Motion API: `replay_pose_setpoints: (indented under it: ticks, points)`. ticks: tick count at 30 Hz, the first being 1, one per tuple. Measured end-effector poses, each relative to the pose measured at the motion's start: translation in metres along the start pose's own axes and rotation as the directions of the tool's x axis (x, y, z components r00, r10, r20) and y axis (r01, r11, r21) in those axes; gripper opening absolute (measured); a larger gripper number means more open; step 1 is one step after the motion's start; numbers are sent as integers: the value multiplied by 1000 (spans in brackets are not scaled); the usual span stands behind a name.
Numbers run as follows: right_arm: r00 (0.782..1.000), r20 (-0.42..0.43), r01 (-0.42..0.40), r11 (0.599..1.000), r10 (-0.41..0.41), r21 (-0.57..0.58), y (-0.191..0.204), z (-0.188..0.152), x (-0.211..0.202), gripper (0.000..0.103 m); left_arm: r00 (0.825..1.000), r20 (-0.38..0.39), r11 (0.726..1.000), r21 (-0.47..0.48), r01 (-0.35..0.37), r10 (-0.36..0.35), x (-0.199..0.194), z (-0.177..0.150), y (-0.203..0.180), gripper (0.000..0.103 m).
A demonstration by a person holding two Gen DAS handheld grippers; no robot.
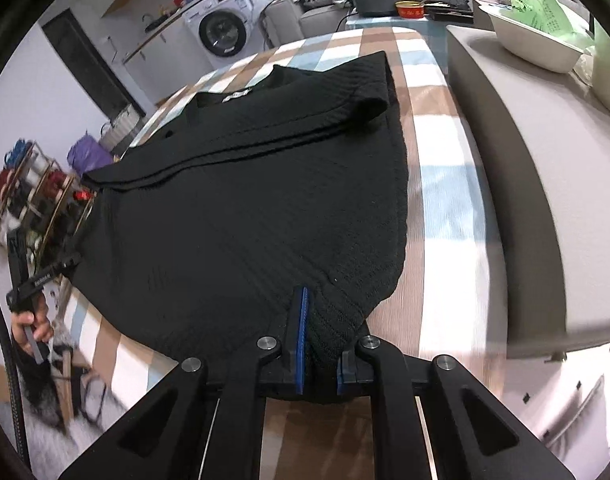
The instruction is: Fold small clothes
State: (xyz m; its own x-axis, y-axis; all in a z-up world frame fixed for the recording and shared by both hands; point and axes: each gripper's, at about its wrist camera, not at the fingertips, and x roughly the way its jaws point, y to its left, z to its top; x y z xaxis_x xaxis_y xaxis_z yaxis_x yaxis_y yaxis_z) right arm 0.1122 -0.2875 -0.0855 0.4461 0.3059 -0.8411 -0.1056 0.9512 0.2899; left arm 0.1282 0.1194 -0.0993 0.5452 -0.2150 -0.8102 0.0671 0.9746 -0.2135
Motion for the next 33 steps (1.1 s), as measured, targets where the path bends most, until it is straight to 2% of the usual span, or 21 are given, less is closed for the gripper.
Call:
replay_pose_setpoints:
  ticks: [5, 8, 9, 11, 13, 17, 19, 21, 25, 31, 32, 33]
  points:
    - [1000, 13, 10, 1000, -10, 12, -4, 3, -7, 17, 1000, 13, 1000, -30, -4, 4, -14, 0, 5, 15]
    - [998, 58, 23, 999, -26, 38, -6, 10, -15, 22, 999, 46, 999, -46, -4, 6, -23, 6, 8, 15]
    - [996, 87, 30, 998, -35, 52, -7, 16, -18, 24, 998, 61, 998, -54, -16, 19, -25, 13, 10, 19]
    - [990, 136, 21, 996, -33, 89, -10, 26, -23, 34, 996, 85, 997, -82, -17, 24, -25, 26, 12, 27]
    - [982, 186, -6, 990, -20, 141, -15, 39, -23, 42, 994, 112, 991, -132, 1, 14, -24, 44, 18, 47]
    - [976, 218, -46, 981, 4, 188, -17, 65, -15, 45, 989, 144, 978, -198, 70, -41, -13, 84, 30, 55]
    - [976, 216, -56, 979, 13, 197, -16, 78, -8, 46, 989, 144, 971, -228, 69, -36, -3, 101, 35, 61]
    - [979, 201, -60, 975, 16, 213, -17, 88, 1, 47, 992, 127, 961, -270, 60, -27, 9, 117, 41, 61]
    - [983, 182, -82, 967, 38, 241, -23, 97, 12, 47, 993, 97, 946, -311, 92, -65, 35, 137, 44, 61]
    - [982, 185, -100, 951, 46, 292, -39, 105, 21, 49, 989, 101, 927, -351, 134, -105, 65, 151, 44, 61]
    - [981, 188, -100, 948, 43, 303, -42, 108, 22, 49, 988, 101, 921, -363, 144, -114, 69, 153, 44, 60]
    - [980, 194, -100, 946, 40, 310, -44, 109, 22, 49, 986, 109, 913, -377, 158, -126, 71, 155, 45, 50]
